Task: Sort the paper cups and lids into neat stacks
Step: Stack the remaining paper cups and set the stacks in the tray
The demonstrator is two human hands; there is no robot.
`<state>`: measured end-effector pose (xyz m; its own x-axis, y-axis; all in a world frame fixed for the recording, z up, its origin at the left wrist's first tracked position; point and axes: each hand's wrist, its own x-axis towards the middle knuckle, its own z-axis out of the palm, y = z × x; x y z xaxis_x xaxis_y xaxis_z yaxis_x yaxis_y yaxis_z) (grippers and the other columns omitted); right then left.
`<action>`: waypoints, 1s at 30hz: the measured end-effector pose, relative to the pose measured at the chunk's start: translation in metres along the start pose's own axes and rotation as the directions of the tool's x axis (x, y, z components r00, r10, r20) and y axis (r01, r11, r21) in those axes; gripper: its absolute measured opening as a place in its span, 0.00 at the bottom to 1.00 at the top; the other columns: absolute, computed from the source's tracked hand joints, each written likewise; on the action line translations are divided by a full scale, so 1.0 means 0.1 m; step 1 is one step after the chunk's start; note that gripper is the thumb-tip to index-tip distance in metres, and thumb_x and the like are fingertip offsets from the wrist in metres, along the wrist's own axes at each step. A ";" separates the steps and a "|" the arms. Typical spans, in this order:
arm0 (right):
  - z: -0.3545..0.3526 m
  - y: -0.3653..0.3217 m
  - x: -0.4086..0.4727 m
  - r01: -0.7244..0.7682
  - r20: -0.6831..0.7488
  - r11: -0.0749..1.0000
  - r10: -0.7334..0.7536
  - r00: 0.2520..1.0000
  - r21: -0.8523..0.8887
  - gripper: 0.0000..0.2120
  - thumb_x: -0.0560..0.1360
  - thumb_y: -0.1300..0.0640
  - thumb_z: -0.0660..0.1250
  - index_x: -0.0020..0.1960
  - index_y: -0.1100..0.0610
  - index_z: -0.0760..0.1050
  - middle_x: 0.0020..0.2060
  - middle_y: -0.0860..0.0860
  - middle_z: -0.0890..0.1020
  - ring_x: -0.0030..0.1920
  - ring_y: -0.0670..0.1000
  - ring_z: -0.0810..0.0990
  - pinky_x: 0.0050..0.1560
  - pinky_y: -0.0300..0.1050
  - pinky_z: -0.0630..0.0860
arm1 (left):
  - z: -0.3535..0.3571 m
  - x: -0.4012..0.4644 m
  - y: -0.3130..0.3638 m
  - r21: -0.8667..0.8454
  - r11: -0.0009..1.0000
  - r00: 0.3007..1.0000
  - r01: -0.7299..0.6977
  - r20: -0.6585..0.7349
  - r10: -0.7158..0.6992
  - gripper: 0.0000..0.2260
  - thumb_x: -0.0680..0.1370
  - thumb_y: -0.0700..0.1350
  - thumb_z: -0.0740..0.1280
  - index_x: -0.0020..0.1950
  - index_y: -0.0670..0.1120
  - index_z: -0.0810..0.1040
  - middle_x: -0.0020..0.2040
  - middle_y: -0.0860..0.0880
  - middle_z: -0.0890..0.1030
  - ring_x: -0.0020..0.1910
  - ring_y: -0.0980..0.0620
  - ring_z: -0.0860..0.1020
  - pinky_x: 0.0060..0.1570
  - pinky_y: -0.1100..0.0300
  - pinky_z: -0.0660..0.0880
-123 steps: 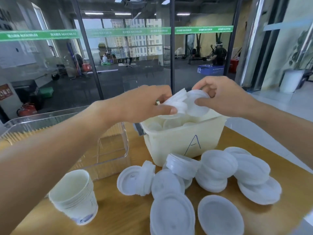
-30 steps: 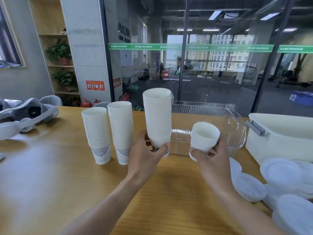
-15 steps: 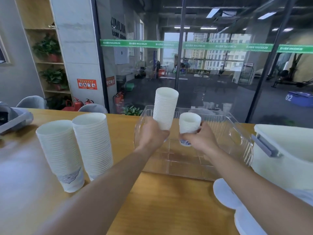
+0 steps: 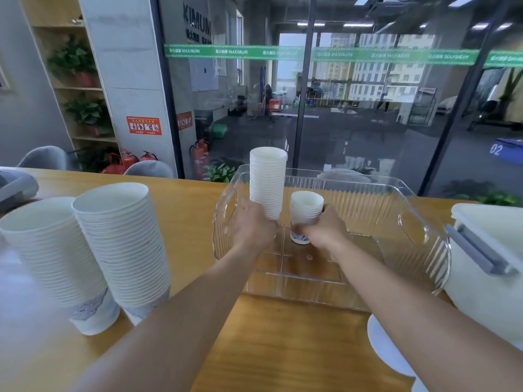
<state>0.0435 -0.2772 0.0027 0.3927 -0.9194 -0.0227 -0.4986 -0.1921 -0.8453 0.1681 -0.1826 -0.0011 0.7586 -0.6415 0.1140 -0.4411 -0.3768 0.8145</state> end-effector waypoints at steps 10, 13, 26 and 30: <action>-0.19 -0.18 -0.42 0.120 -0.148 0.992 -0.115 0.982 0.024 0.36 0.71 0.59 0.79 0.73 0.56 0.66 0.70 0.53 0.70 0.56 0.51 0.75 0.42 0.41 0.70 | -0.25 -0.27 0.10 0.099 0.991 0.996 -0.090 0.034 0.087 0.20 0.76 0.43 0.70 0.66 0.39 0.72 0.59 0.45 0.78 0.53 0.45 0.78 0.40 0.56 0.73; -0.19 -0.24 -0.77 0.284 -0.214 0.954 -0.258 0.942 0.096 0.27 0.72 0.58 0.77 0.66 0.50 0.70 0.63 0.49 0.76 0.51 0.45 0.78 0.39 0.35 0.69 | -0.51 -0.71 0.16 0.025 0.980 0.980 -0.196 -0.032 0.197 0.08 0.80 0.40 0.66 0.58 0.44 0.72 0.46 0.55 0.75 0.45 0.53 0.74 0.38 0.60 0.69; 0.78 -0.19 -2.24 0.391 0.108 0.870 -0.438 0.893 0.299 0.24 0.75 0.58 0.76 0.67 0.47 0.71 0.58 0.42 0.78 0.56 0.43 0.79 0.56 0.33 0.76 | -1.57 -2.10 -1.01 0.076 0.741 0.598 -0.668 -0.537 0.595 0.13 0.77 0.38 0.67 0.58 0.53 0.77 0.53 0.52 0.78 0.46 0.58 0.76 0.47 0.72 0.71; 1.15 -0.17 -2.34 0.374 0.184 0.872 -0.444 0.877 0.316 0.38 0.72 0.52 0.79 0.76 0.47 0.64 0.64 0.40 0.74 0.62 0.38 0.74 0.58 0.31 0.72 | -1.86 -1.98 -1.41 0.055 0.859 0.625 -0.509 -0.662 0.413 0.23 0.75 0.42 0.72 0.68 0.50 0.72 0.67 0.50 0.71 0.67 0.58 0.69 0.65 0.61 0.69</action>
<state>0.0491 -0.0192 -0.0391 0.7080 -0.6579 0.2567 -0.0434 -0.4033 -0.9140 0.1689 0.1217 -0.0324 0.6095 -0.1146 0.7845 -0.7916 -0.0338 0.6101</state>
